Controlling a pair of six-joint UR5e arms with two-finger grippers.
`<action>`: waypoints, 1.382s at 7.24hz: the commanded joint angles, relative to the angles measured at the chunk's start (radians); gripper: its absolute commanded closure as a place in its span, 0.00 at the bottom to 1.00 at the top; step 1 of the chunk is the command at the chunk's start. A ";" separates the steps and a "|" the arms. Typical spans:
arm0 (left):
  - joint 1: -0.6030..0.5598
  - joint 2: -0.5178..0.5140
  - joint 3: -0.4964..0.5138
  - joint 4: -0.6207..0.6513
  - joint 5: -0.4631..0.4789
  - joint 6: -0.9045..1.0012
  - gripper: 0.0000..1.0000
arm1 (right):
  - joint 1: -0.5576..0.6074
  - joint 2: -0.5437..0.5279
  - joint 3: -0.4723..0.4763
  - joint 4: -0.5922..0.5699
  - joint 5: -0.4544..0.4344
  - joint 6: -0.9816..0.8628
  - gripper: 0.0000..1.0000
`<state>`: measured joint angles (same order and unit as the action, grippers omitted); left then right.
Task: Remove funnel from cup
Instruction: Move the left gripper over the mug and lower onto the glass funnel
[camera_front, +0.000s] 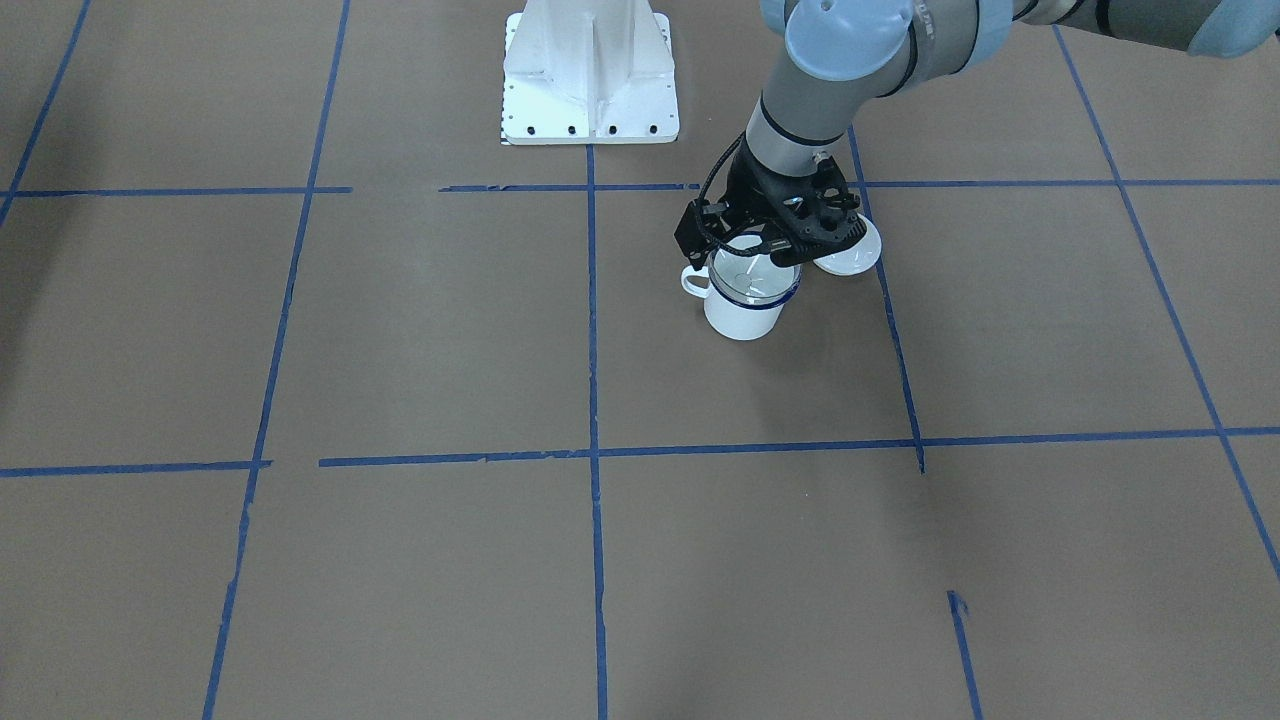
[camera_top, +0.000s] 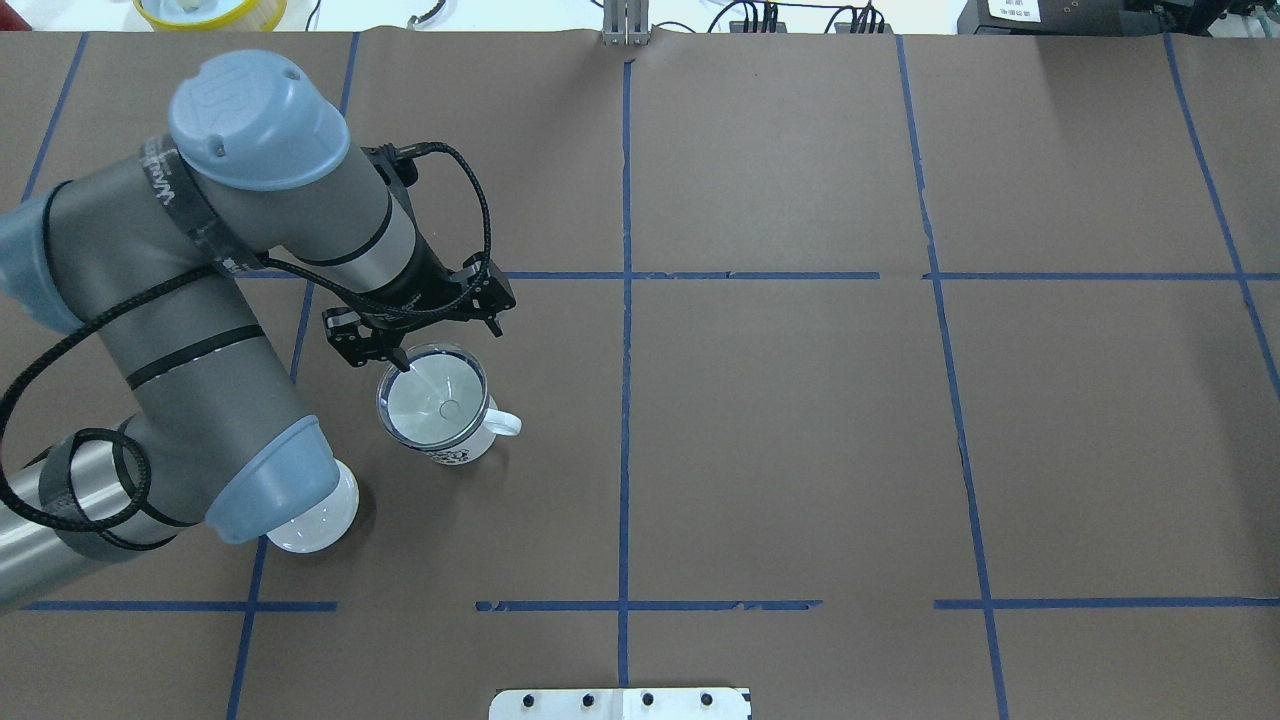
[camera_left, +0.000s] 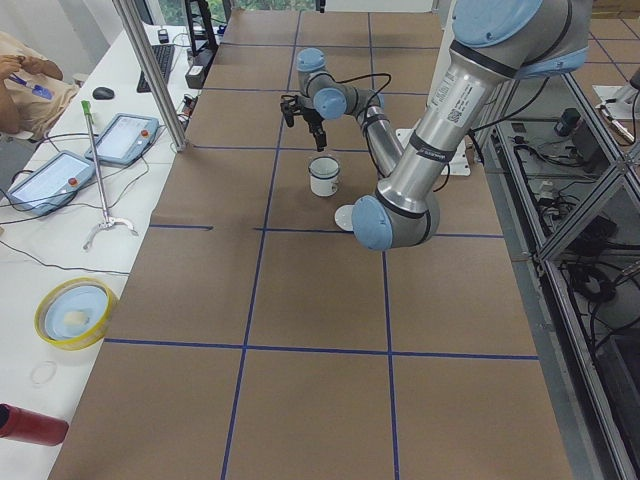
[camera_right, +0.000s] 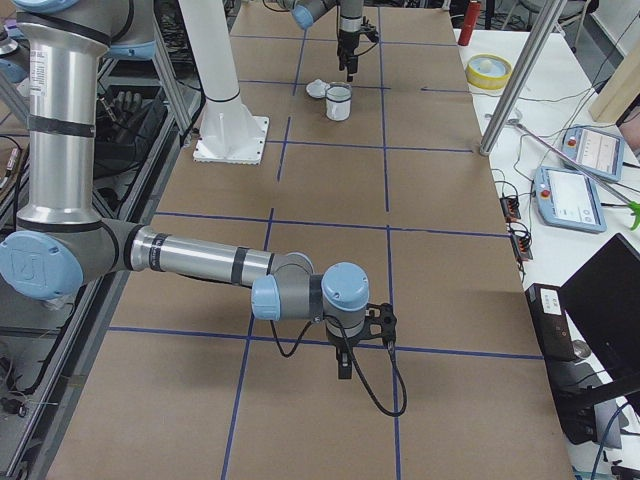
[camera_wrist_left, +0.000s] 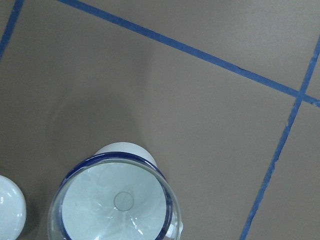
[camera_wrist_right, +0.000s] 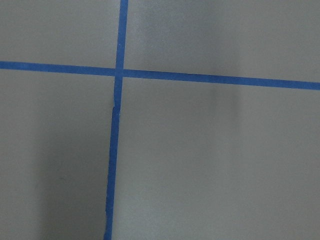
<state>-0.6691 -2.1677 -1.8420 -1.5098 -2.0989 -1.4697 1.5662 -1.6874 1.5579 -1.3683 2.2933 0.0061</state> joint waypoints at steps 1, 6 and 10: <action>0.037 0.009 0.050 -0.049 0.000 -0.004 0.09 | 0.000 0.000 -0.001 0.000 0.000 0.000 0.00; 0.052 0.006 0.053 -0.053 -0.001 -0.012 0.48 | 0.000 0.000 -0.001 0.000 0.000 0.000 0.00; 0.059 0.006 0.052 -0.056 -0.001 -0.011 0.78 | 0.000 0.000 -0.001 0.000 0.000 0.000 0.00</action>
<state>-0.6114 -2.1614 -1.7892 -1.5648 -2.1000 -1.4804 1.5662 -1.6874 1.5570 -1.3683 2.2927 0.0061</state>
